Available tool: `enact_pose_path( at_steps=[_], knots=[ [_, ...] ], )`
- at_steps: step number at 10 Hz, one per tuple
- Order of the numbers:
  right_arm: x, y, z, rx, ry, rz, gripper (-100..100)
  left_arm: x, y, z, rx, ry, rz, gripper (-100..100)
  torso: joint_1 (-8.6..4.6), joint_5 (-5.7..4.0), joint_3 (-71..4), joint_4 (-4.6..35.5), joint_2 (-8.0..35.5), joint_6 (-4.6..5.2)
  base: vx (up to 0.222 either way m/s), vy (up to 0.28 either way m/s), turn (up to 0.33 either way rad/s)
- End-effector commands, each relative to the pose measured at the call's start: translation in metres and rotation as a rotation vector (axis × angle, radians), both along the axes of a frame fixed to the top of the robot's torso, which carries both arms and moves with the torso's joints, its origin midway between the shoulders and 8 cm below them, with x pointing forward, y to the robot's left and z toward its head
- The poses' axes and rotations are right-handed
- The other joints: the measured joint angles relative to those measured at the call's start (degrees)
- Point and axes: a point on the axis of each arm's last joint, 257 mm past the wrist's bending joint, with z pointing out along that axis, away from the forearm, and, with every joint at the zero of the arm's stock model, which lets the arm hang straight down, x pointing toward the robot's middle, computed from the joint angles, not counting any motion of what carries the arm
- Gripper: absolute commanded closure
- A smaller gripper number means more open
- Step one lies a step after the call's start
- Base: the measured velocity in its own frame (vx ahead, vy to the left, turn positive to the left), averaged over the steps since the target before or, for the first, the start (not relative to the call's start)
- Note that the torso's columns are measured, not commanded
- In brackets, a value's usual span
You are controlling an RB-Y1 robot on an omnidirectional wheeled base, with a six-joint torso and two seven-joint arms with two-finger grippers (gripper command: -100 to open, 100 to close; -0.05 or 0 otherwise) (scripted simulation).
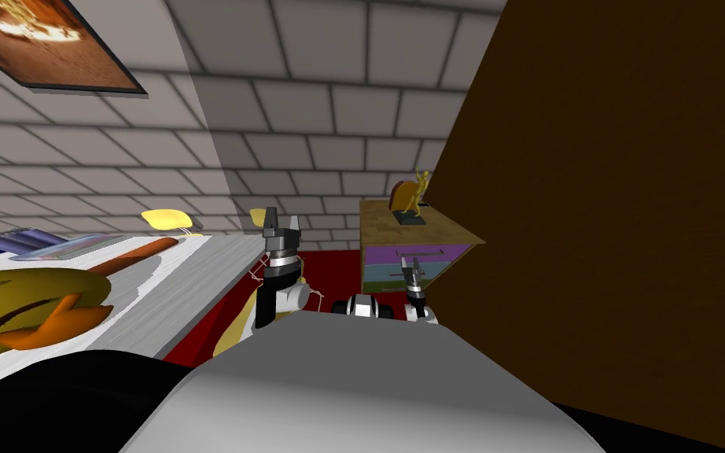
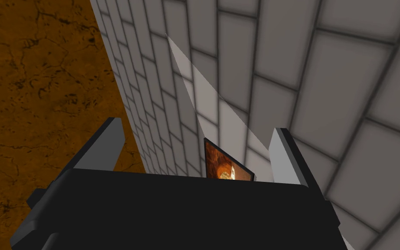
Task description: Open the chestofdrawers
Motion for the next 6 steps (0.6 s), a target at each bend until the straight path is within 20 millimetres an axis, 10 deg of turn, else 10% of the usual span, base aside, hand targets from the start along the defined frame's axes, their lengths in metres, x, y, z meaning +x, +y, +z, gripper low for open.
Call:
enact_pose_path(
  at_steps=[1, 3, 4, 6],
  knots=[
    [0.021, -0.009, 0.012, -0.001, 0.000, 0.009, -100, 0.000, 0.000, 0.000, 0.000, 0.000, 0.000, 0, 0.12, 0.03, 0.00, 0.01, 0.01, -0.01, -0.016, 0.064, -0.048],
    [0.025, -0.010, 0.016, -0.003, -0.002, 0.011, -100, 0.000, 0.000, 0.000, 0.000, 0.000, 0.000, 0, 0.15, 0.04, 0.00, 0.00, -0.01, -0.02, -0.013, 0.050, -0.025],
    [0.014, -0.006, 0.008, -0.001, 0.000, 0.006, 100, 0.000, 0.000, 0.000, 0.000, 0.000, 0.000, 0, -0.02, -0.01, -0.02, -0.02, -0.04, -0.01, 0.009, -0.027, 0.049],
    [0.000, 0.000, 0.000, 0.000, 0.000, 0.000, 100, 0.000, 0.000, 0.000, 0.000, 0.000, 0.000, 0, -0.18, 0.03, 0.01, 0.15, 0.05, 0.09, 0.013, -0.058, 0.049]
  ],
)
